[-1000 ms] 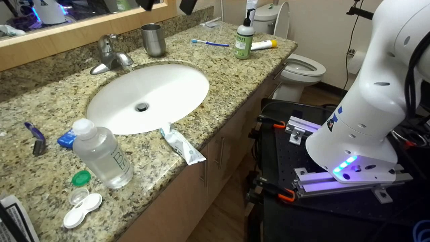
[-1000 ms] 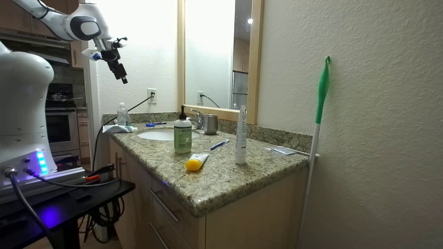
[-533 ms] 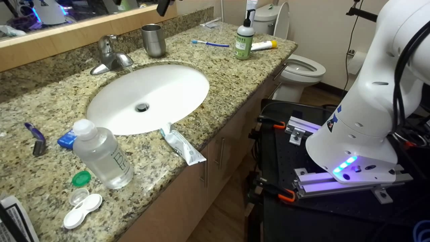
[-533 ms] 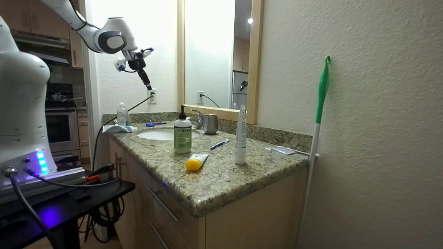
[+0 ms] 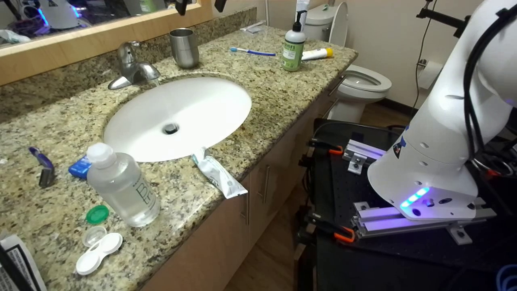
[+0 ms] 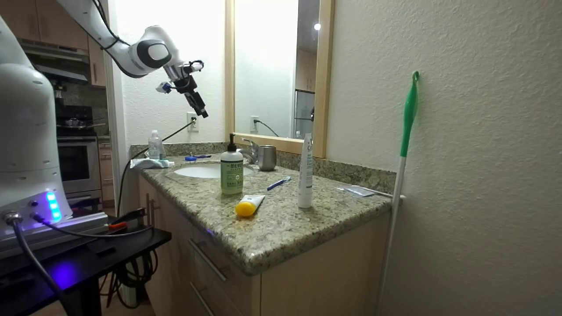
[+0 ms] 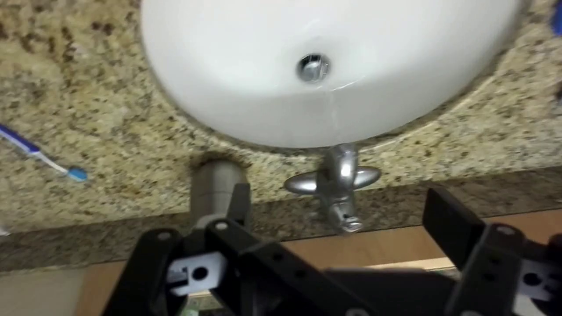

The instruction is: Close the tap

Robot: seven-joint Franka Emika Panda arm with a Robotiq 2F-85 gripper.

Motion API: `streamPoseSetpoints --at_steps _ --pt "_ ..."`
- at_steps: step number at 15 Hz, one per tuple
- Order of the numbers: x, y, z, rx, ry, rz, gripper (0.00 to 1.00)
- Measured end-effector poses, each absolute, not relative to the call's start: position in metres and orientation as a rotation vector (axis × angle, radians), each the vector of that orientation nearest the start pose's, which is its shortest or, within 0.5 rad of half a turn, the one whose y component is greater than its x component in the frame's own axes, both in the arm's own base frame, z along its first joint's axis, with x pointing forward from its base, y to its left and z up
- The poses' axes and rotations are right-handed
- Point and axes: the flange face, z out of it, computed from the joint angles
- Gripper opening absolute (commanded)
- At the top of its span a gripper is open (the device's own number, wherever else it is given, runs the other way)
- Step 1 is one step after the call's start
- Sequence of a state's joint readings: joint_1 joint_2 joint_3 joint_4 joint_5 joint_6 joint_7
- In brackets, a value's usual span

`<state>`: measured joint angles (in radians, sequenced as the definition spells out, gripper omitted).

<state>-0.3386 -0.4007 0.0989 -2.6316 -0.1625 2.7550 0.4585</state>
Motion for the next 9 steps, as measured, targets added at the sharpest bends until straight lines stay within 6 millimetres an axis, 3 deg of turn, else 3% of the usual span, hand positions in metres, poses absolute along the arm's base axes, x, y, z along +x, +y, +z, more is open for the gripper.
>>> streamPoseSetpoints --at_steps 2,4,7,9 --pt "0.441 -0.123 0.427 -3.091 0.876 -0.894 1.0" --pt "0.461 -0.137 0.428 -3.177 0.884 -0.958 1.0" --pt "0.487 -0.133 0.433 -3.211 0.918 -1.089 1.0" --pt "0.493 -0.129 0.43 -3.202 0.918 -1.095 1.0"
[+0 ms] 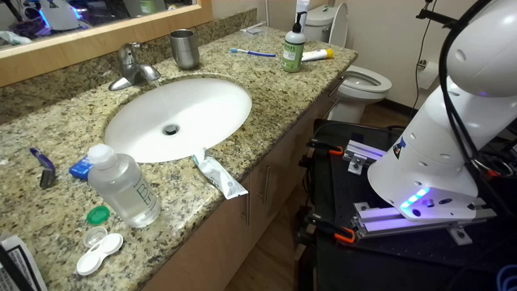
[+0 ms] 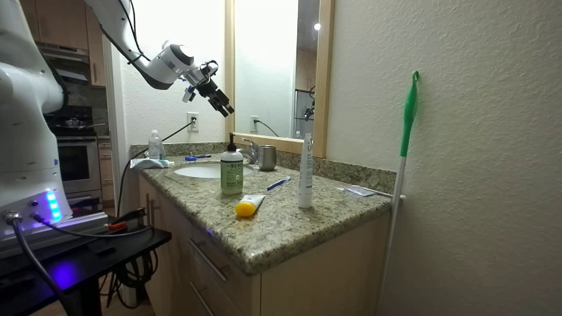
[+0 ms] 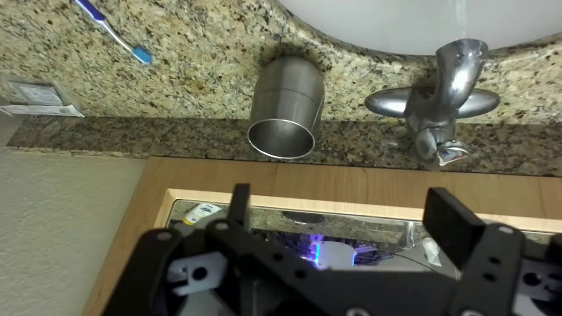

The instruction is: Close the tap

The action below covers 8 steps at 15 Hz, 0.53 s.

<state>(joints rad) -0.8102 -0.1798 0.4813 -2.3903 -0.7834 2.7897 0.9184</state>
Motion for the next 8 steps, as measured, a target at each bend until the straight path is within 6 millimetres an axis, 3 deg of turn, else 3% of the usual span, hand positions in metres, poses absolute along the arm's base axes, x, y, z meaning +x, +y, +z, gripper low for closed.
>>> streamPoseSetpoints --at_steps 5,8 --pt "0.496 -0.139 0.436 -3.193 0.957 -1.186 1.0" --pt "0.513 -0.148 0.437 -3.177 0.947 -1.324 1.0"
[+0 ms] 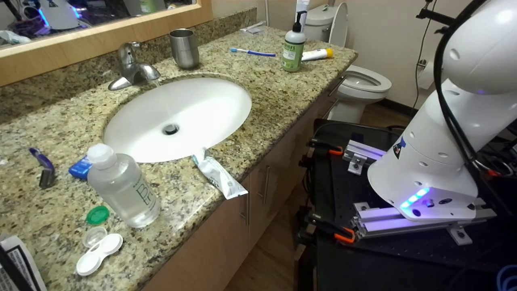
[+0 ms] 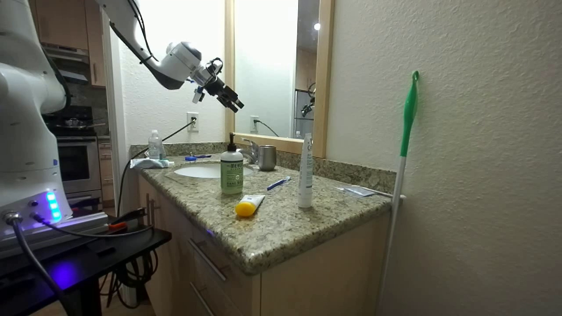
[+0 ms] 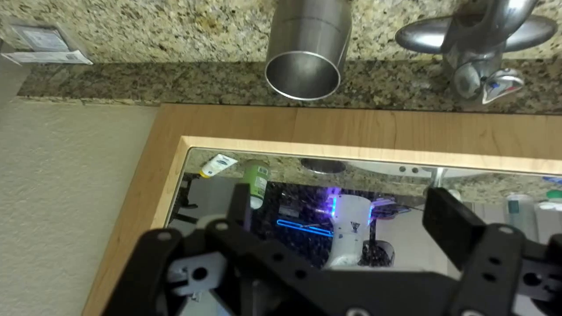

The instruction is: Close the tap

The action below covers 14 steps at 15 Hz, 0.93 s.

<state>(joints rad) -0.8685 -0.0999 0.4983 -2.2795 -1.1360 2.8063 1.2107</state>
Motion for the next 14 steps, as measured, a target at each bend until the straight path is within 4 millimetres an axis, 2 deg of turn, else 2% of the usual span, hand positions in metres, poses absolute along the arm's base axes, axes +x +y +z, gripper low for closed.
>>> streamPoseSetpoints --at_steps 2,7,9,14 --pt "0.532 -0.147 0.428 -3.158 0.915 -1.344 1.0" --pt "0.572 -0.146 0.383 -3.158 0.944 -1.184 1.0" --pt "0.579 -0.149 0.377 -3.153 0.955 -1.166 1.0" --pt "0.581 -0.16 0.373 -3.179 0.98 -1.17 1.0"
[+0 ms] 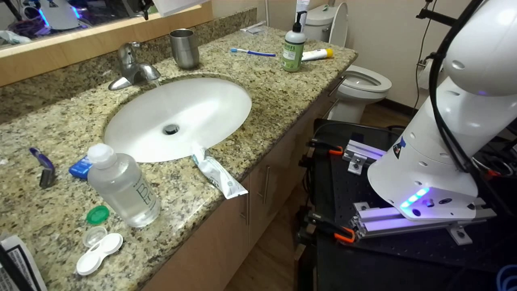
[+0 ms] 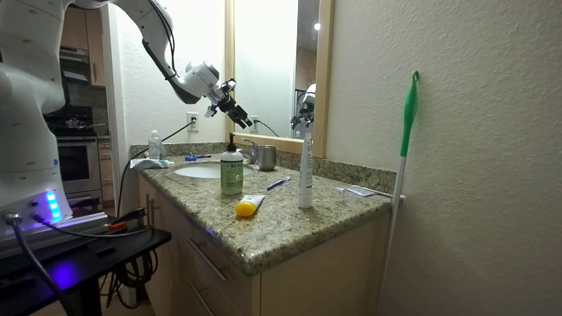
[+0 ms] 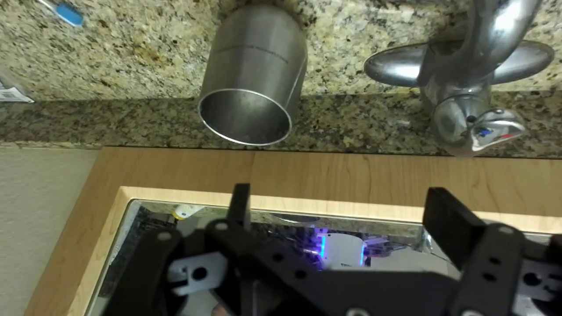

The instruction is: Close the tap

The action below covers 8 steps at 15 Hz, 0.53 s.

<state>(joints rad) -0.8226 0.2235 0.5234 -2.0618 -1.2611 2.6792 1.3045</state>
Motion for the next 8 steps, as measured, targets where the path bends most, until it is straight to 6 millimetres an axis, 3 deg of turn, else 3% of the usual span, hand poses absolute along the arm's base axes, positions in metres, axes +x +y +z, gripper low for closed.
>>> streamPoseSetpoints --at_steps 3,8 --pt "0.594 -0.164 0.359 -3.2 0.95 -1.189 1.0" --pt "0.623 -0.143 0.338 -3.186 0.842 -1.187 1.0"
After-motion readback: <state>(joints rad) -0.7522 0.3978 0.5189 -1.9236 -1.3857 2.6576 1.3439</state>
